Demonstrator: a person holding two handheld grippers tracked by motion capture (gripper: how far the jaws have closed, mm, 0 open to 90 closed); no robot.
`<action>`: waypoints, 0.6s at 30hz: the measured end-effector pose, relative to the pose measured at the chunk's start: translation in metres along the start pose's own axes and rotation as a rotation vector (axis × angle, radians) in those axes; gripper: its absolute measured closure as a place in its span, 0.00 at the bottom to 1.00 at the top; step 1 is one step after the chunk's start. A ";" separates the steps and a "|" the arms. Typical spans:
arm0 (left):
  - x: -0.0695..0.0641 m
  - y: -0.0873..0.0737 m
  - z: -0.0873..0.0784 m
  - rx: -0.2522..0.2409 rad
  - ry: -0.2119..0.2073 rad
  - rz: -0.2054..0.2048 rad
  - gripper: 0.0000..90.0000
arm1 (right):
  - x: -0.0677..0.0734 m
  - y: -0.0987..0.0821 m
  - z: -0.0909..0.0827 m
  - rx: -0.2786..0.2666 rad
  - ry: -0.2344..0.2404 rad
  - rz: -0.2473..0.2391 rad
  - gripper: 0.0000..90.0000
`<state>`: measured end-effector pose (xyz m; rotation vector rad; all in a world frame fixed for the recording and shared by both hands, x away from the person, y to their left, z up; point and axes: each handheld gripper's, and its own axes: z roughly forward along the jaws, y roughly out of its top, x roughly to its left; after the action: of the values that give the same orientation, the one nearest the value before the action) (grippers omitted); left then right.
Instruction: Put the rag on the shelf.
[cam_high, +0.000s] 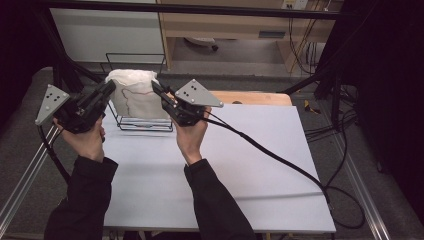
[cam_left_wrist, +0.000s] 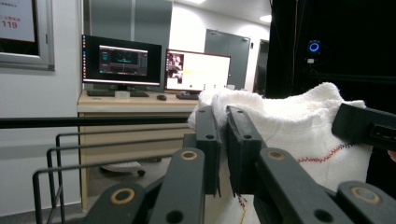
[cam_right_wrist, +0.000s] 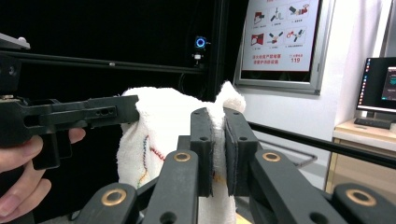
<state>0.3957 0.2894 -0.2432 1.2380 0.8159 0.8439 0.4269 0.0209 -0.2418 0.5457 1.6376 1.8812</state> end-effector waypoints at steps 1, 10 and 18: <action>0.002 0.002 0.001 0.000 0.001 -0.004 0.93 | 0.000 0.002 0.002 -0.002 -0.002 -0.003 0.93; 0.016 0.011 0.011 -0.023 0.014 -0.011 0.93 | -0.001 0.010 0.023 -0.011 -0.023 -0.012 0.93; 0.029 0.019 0.019 -0.035 0.023 -0.009 0.93 | -0.005 0.018 0.042 -0.019 -0.035 -0.030 0.93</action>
<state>0.4243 0.3089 -0.2236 1.1946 0.8213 0.8629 0.4546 0.0474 -0.2175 0.5405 1.5954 1.8534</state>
